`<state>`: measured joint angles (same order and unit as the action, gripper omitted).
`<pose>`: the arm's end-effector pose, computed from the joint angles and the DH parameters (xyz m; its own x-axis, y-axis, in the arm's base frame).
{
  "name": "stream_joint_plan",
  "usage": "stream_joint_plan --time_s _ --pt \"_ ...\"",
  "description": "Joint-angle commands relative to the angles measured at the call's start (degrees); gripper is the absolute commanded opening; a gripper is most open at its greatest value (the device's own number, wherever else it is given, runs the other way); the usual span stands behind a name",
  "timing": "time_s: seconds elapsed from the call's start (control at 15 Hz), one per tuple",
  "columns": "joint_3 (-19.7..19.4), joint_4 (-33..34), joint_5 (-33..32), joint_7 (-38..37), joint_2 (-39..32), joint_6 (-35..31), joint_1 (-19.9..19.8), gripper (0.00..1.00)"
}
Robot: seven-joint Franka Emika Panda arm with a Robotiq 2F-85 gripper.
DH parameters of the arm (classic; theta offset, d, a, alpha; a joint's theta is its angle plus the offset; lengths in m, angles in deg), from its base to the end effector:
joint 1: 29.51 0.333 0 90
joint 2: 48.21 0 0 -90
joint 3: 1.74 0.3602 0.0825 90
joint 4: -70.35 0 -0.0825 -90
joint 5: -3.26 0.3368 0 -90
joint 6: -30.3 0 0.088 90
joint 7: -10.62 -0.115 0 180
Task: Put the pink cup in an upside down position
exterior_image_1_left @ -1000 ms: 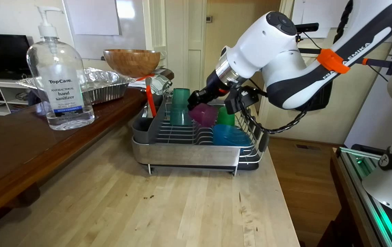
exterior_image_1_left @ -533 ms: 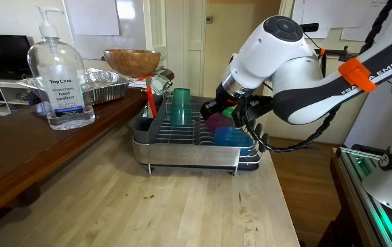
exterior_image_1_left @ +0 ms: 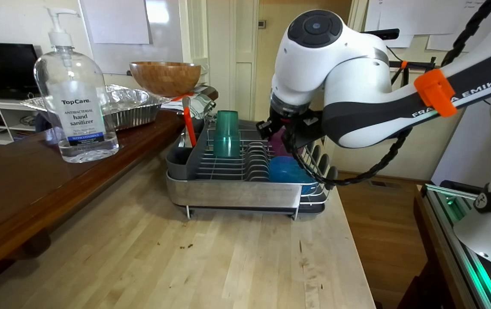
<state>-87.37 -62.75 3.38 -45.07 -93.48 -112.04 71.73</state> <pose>0.4616 0.1844 0.3705 0.6997 -0.3576 0.6185 -0.6522 -0.6732 0.3485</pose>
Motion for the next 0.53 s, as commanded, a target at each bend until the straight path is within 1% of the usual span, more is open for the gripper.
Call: stream_joint_plan --time_s 0.0,0.27,0.33,0.4,0.47 --pt "1.24 6.8 -2.22 -1.72 -4.56 8.85 -3.41 0.38" --pt "3.35 15.56 -7.04 -1.9 -7.36 17.46 -8.94 0.38" --pt "4.06 17.44 -8.49 -1.45 -7.26 18.66 -10.05 0.38" --pt "5.2 18.38 -9.75 0.56 -5.33 17.49 -11.19 0.38" --pt "6.26 17.6 -10.24 2.29 -2.21 12.07 -11.79 0.38"
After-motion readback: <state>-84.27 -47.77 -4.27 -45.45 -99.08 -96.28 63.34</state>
